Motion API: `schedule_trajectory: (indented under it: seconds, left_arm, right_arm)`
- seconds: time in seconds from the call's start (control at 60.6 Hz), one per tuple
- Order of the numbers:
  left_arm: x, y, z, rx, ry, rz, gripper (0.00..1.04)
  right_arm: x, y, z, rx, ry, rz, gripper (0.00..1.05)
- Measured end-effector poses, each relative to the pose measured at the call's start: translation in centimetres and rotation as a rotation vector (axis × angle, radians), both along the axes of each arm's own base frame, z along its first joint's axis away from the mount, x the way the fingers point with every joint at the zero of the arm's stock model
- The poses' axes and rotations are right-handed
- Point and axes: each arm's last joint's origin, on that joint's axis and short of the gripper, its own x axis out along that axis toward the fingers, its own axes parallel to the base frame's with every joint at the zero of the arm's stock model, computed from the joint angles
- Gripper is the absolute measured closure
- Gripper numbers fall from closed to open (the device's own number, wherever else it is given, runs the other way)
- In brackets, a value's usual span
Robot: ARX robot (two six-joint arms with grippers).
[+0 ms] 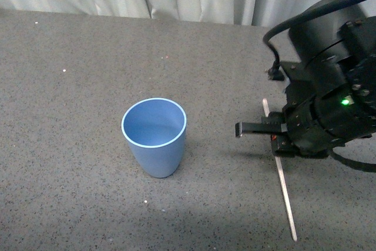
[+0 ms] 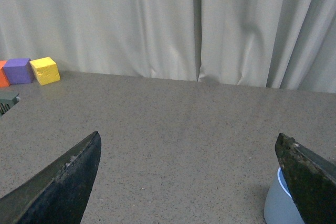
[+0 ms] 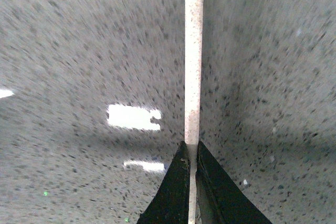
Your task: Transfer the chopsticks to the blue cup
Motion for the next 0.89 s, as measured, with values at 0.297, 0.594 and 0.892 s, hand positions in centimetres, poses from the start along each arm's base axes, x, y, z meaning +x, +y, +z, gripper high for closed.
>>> schedule_trajectory:
  seconds: [0.297,0.594,0.892]
  left_arm:
    - [0.0,0.0,0.0,0.000,0.000,0.000,0.07]
    - [0.0,0.0,0.0,0.000,0.000,0.000,0.07]
    - [0.0,0.0,0.0,0.000,0.000,0.000,0.07]
  right_arm:
    - [-2.1,1.9,8.3,0.172,-0.772,0.330,1.04]
    - [-3.5,5.9,9.6,0.376,-1.033,0.604,1.04]
    - [-3.0,8.6,9.5,0.476,-1.008,0.677,1.04]
